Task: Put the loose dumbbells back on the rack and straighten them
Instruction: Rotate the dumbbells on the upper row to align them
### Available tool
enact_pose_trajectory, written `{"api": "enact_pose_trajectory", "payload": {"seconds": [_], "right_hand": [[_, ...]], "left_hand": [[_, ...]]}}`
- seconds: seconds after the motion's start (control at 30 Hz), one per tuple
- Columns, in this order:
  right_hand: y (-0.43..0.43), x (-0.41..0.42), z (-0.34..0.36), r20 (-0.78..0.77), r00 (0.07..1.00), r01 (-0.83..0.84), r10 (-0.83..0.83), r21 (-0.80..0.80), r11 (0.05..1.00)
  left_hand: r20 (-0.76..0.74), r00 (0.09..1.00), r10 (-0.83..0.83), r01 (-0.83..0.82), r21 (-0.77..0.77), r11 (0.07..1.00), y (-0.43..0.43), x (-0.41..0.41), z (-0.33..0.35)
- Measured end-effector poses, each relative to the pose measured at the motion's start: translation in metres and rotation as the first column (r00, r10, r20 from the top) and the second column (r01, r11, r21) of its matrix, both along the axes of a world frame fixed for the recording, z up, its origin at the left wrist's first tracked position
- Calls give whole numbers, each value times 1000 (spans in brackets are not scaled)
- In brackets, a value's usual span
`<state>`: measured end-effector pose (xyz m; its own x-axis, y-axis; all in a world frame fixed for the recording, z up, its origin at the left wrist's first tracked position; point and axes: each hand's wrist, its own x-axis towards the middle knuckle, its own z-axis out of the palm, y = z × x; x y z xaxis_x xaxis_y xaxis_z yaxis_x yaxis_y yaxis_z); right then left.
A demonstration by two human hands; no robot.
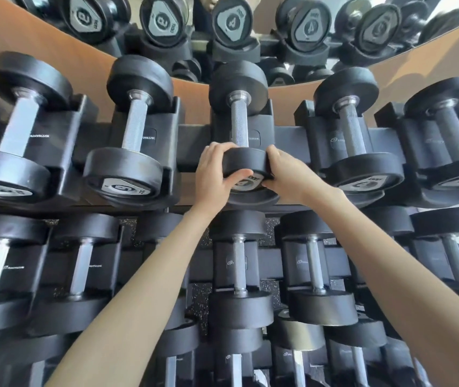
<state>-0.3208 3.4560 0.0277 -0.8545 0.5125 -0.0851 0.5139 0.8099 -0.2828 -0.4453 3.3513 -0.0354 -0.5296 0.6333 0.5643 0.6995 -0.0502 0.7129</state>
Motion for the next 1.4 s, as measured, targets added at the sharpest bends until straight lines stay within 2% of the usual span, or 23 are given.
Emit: {"api": "enact_pose_trajectory", "payload": {"seconds": [0.13, 0.27, 0.5, 0.67, 0.73, 0.83, 0.97, 1.1, 1.23, 1.4], "right_hand": [[-9, -3, 22, 57, 997, -63, 52, 216, 974], [-15, -6, 29, -3, 998, -63, 65, 185, 981], [-17, 9, 5, -179, 984, 40, -13, 149, 988], [-25, 10, 10, -185, 982, 53, -31, 112, 992], [-31, 12, 15, -150, 988, 62, -43, 128, 990], [-43, 19, 24, -87, 995, 74, -55, 229, 971], [-64, 39, 41, -152, 985, 124, -80, 310, 943], [-95, 63, 53, -269, 963, 122, -12, 395, 911], [-137, 84, 54, -319, 940, 51, 118, 475, 878], [-179, 94, 26, -337, 914, -51, 227, 458, 888]], "left_hand": [[284, 959, 17, -52, 117, 992, -1, 4, -17], [445, 895, 35, -115, 154, 981, 3, 7, -33], [384, 920, -71, 34, 102, 994, 0, 9, -27], [386, 919, -74, 116, -87, 989, -13, 7, -16], [312, 948, -60, 135, -224, 965, -21, 2, -8], [29, 999, -16, 26, -394, 919, -48, -6, 12], [-274, 962, -9, -104, -395, 913, -100, -5, 45], [-507, 858, 80, -276, -325, 905, -154, 3, 68], [-592, 787, 174, -424, -314, 850, -207, 30, 77], [-641, 741, 201, -504, -332, 797, -261, 56, 62]]}}
